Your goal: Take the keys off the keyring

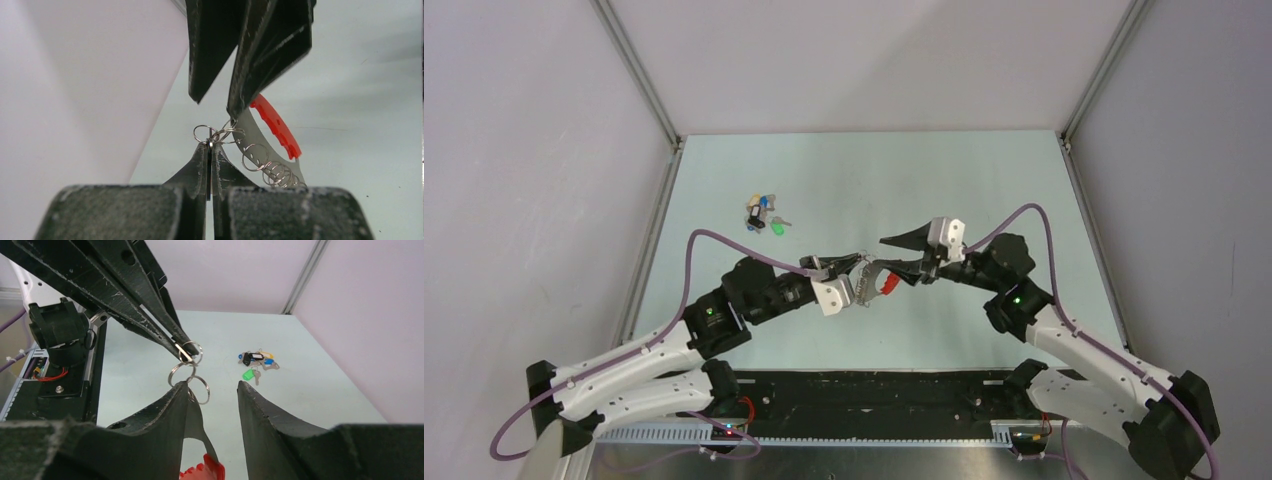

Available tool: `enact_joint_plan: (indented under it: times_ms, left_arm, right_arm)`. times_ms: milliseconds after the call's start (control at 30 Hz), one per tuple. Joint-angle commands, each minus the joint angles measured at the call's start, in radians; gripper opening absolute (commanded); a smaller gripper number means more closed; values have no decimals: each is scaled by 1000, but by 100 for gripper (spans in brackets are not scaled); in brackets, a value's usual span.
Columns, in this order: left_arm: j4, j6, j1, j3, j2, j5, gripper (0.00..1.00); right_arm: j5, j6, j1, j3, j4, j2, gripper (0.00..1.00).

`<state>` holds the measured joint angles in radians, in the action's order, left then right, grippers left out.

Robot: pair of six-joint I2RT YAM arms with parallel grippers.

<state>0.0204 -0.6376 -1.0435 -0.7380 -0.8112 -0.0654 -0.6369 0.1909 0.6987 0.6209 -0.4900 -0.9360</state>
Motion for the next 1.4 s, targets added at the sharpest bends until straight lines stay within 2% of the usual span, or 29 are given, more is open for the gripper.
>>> enact_joint_plan:
  times_ms: [0, 367, 800, 1133, 1367]
  left_arm:
    - [55, -19, -7, 2, 19, -38, 0]
    - [55, -35, -8, 11, 28, -84, 0]
    - [56, -148, -7, 49, 41, -191, 0]
    - [94, -169, -7, 62, 56, -119, 0]
    - [101, -203, -7, 76, 70, -82, 0]
  right_arm:
    - [-112, -86, -51, 10, -24, 42, 47]
    - [-133, -124, -59, 10, -70, 6, 42]
    - [-199, -104, -20, 27, -72, -59, 38]
    - [-274, -50, 8, 82, 46, -100, 37]
    - [-249, -18, -3, 86, 102, -80, 37]
